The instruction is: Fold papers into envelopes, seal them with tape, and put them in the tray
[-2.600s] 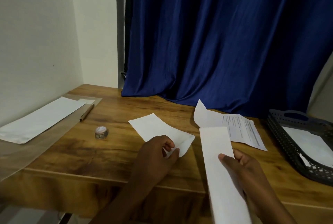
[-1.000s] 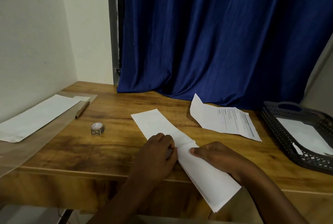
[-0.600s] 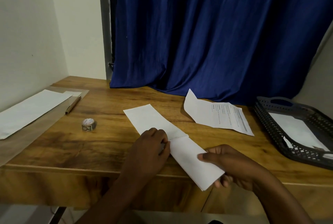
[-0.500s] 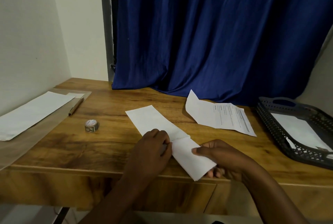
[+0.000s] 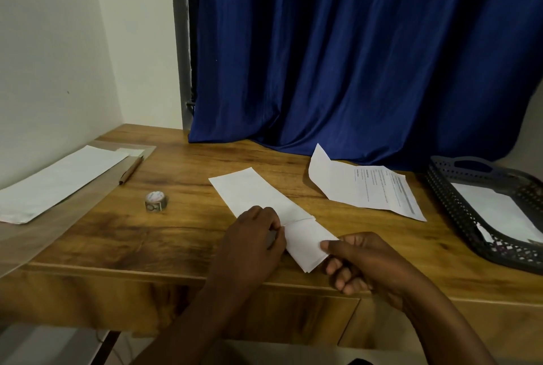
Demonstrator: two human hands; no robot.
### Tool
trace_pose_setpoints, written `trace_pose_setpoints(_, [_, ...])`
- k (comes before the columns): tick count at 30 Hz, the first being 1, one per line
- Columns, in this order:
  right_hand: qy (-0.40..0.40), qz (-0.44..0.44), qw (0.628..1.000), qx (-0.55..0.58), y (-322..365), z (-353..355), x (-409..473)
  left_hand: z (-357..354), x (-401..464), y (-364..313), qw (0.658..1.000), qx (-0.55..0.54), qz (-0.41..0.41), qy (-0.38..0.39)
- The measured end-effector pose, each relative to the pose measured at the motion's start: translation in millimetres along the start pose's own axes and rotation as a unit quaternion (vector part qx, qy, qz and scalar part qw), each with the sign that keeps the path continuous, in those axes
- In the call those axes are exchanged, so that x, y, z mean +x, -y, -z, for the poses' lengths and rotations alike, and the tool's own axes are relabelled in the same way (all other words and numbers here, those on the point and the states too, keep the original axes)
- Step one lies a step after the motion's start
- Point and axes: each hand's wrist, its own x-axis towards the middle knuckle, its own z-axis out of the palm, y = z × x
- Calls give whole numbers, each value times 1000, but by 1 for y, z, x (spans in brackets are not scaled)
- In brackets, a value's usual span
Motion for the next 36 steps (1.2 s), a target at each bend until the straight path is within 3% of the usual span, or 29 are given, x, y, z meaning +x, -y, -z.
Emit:
trace_pose_setpoints(4, [-13,28,999,25,-4,-2,-6,-1,0,1,1000,3,-6,-4])
trace_pose_setpoints(14, [-136,143,980,-27,3,-38,30,0,-1,3,1000,-15,-16,1])
trace_pose_setpoints(23, [-296,161,934,-118,-2,-50,59,-2,0,4,1000,-23,-15,-7])
trace_pose_setpoints(30, [-241,118,962,-45,5,-49,69,-3,0,4,1000,-22,-20,-10])
trace_pose_setpoints(36, [-249,125,955,-101,10,-51,77,-3,-1,5,999,-19,-30,-8])
